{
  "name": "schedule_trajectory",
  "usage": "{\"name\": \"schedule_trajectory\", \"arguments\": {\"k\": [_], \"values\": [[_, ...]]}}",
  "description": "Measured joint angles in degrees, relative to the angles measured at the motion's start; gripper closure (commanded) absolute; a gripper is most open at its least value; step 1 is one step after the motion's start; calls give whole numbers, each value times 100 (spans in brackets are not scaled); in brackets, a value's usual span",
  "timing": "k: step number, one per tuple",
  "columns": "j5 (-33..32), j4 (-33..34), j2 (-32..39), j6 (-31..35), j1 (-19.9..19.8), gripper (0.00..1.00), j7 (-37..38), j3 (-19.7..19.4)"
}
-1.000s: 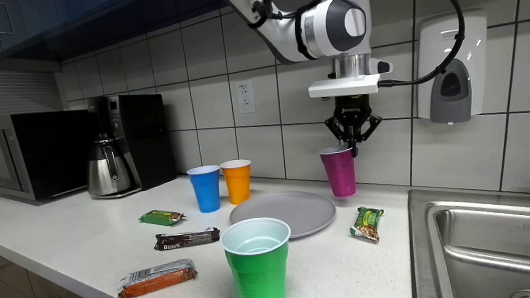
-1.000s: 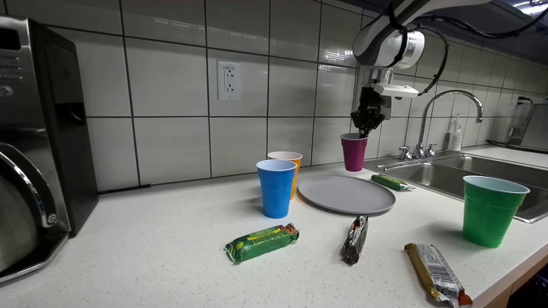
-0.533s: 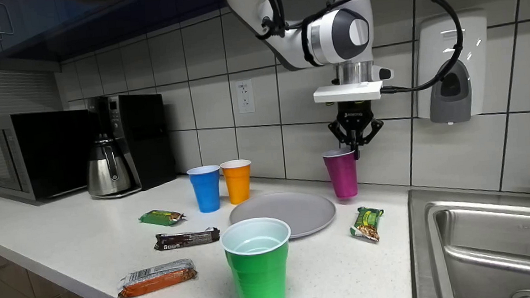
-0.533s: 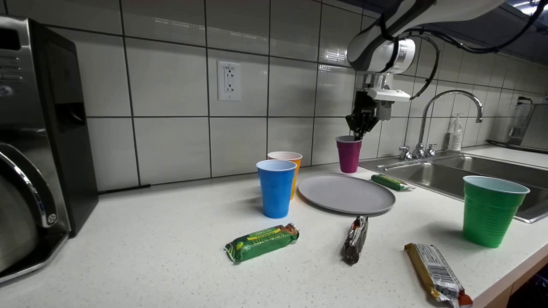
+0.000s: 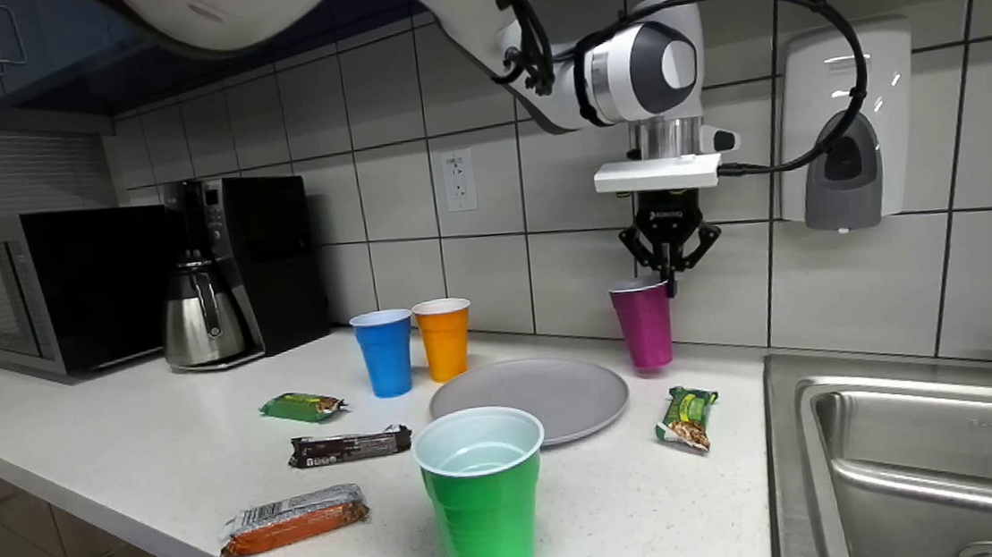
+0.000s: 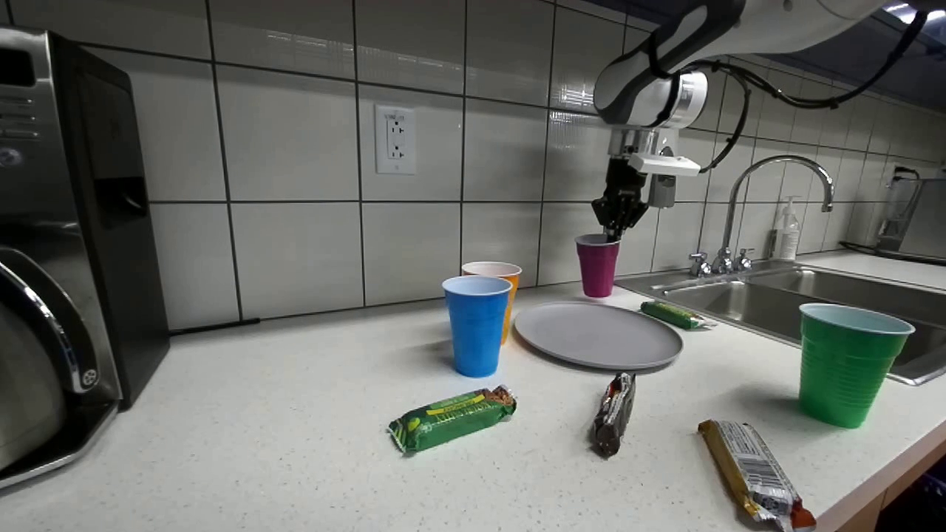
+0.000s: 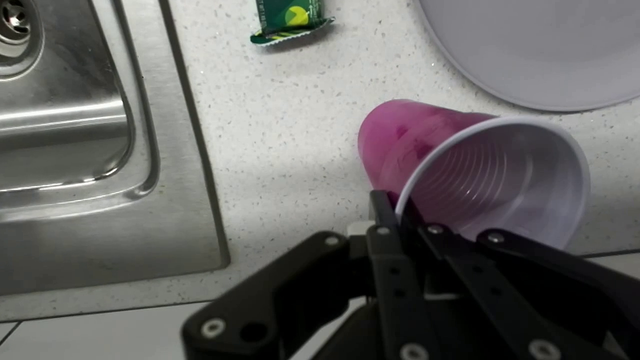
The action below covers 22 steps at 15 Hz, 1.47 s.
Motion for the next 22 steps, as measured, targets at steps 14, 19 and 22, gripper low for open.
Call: {"name": "schedule_trajectory", "arguments": {"k": [14, 19, 22], "values": [[7, 746, 501, -399, -27, 40, 0, 15], [9, 802, 529, -427, -28, 2, 0, 15], [11, 832, 529, -427, -30, 0, 0, 15]]}}
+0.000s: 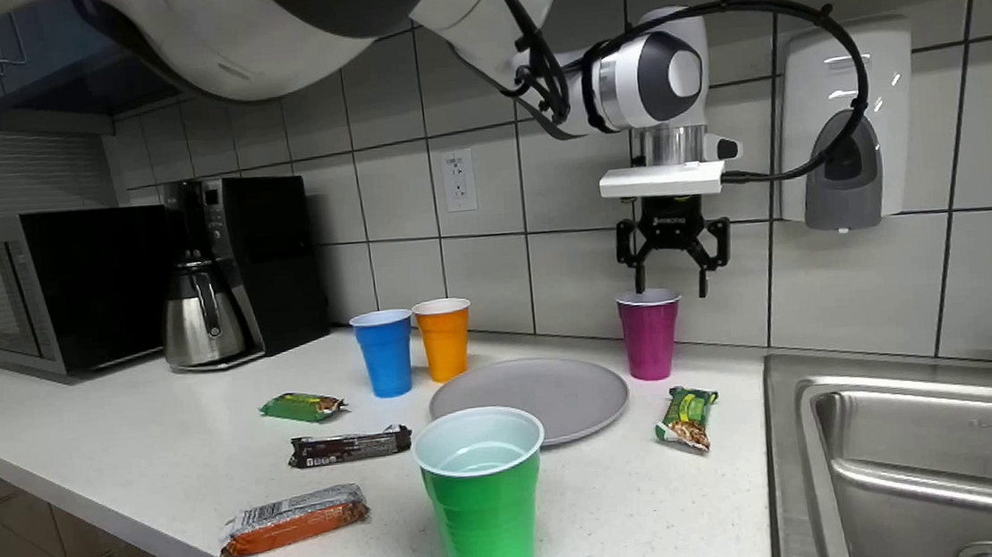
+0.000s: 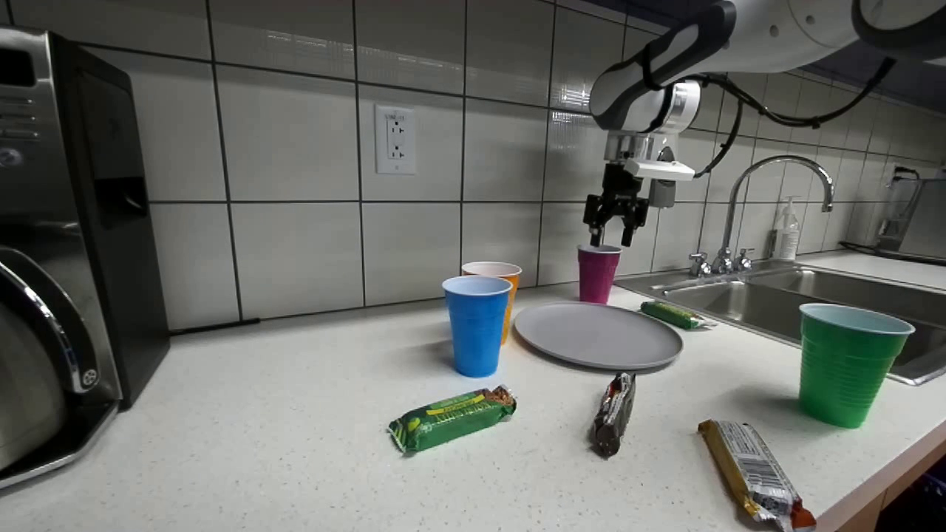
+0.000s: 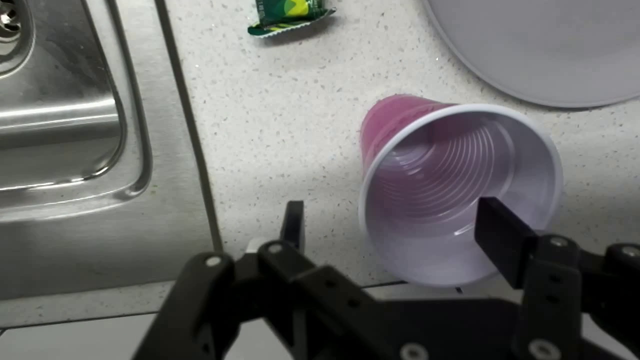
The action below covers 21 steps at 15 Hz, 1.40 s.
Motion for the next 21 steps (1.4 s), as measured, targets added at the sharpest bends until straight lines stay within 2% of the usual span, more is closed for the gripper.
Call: {"name": "schedule_trajectory", "arguments": {"k": [13, 21], "values": [[2, -49, -120, 3, -1, 0, -19, 0], [2, -739, -602, 31, -2, 0, -281, 0]]}}
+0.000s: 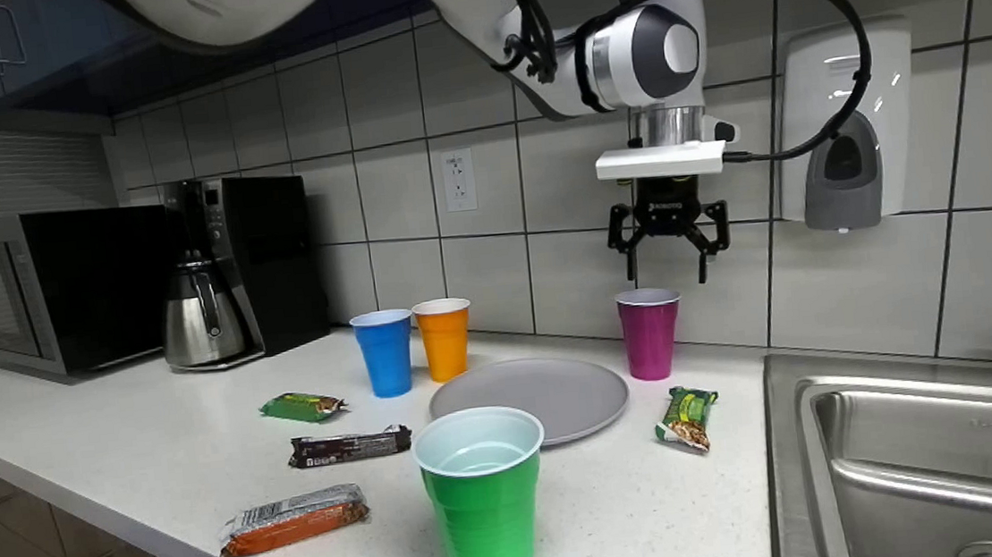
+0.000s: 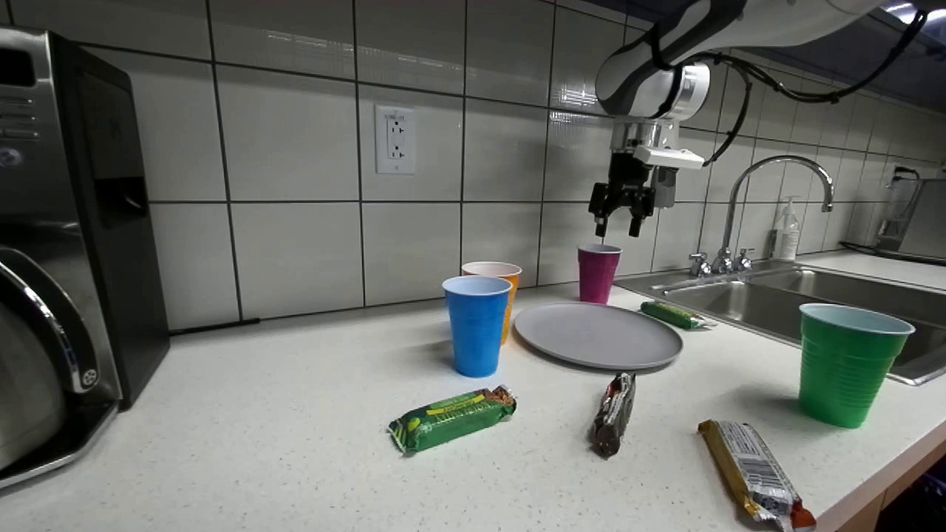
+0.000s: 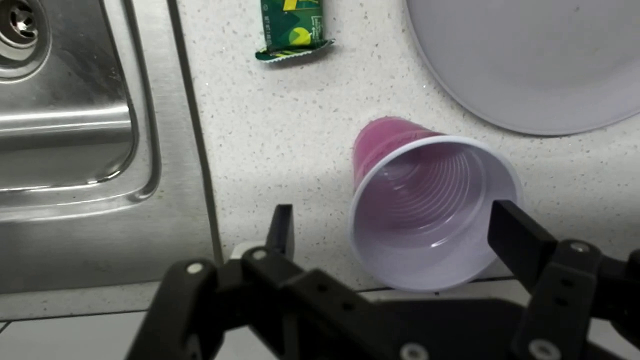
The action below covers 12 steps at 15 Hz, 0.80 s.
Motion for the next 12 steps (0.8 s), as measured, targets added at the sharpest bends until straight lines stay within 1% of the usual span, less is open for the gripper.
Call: {"name": "schedule_trajectory", "arguments": {"k": [12], "values": [[0, -1829, -1163, 155, 0, 0, -337, 0]]}}
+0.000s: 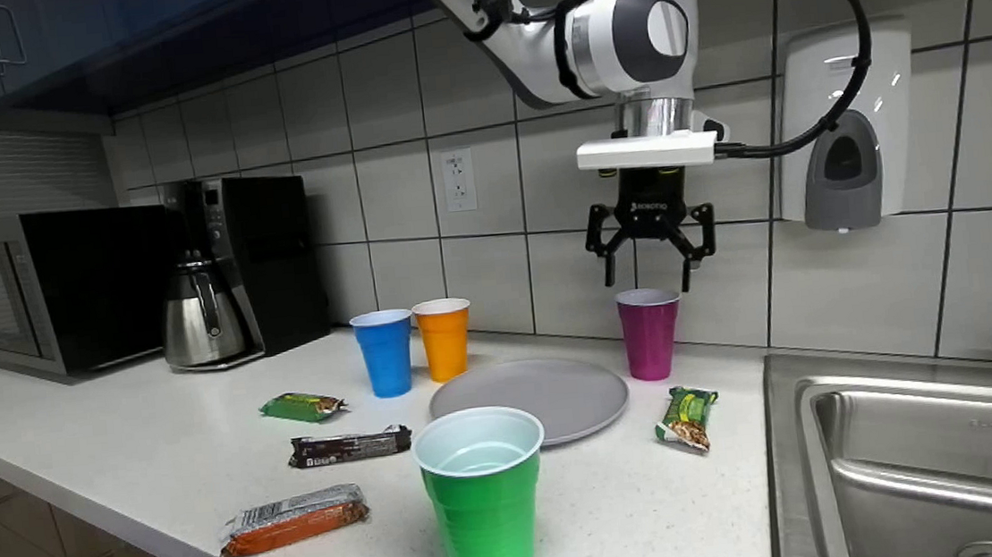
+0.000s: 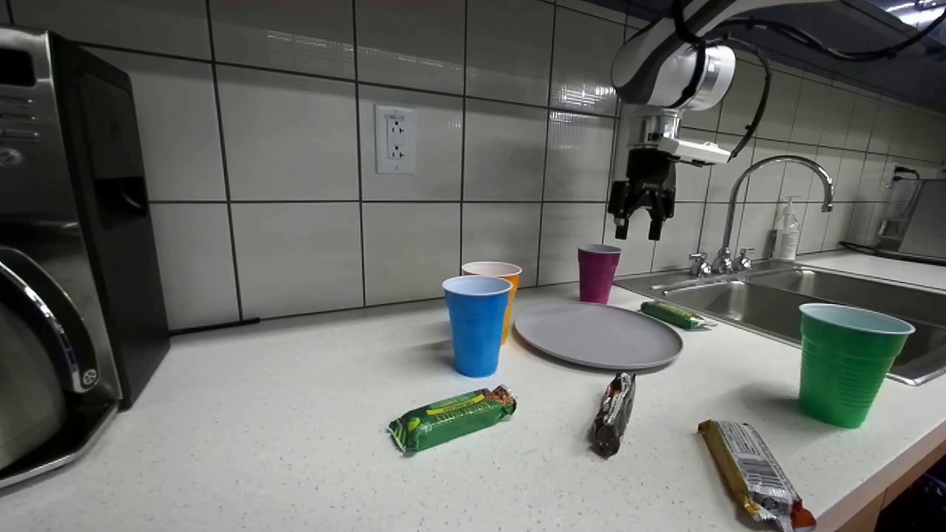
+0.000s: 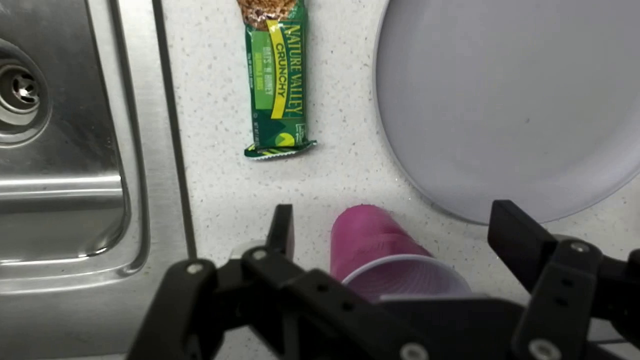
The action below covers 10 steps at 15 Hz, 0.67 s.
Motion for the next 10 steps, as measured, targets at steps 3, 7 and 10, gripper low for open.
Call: {"name": "schedule_trajectory", "arguments": {"k": [3, 7, 10], "values": [[0, -438, -271, 78, -1, 0, -20, -4], [0, -951, -577, 179, -7, 0, -24, -29], [-1, -1260, -746, 243, -35, 0, -24, -67]]}}
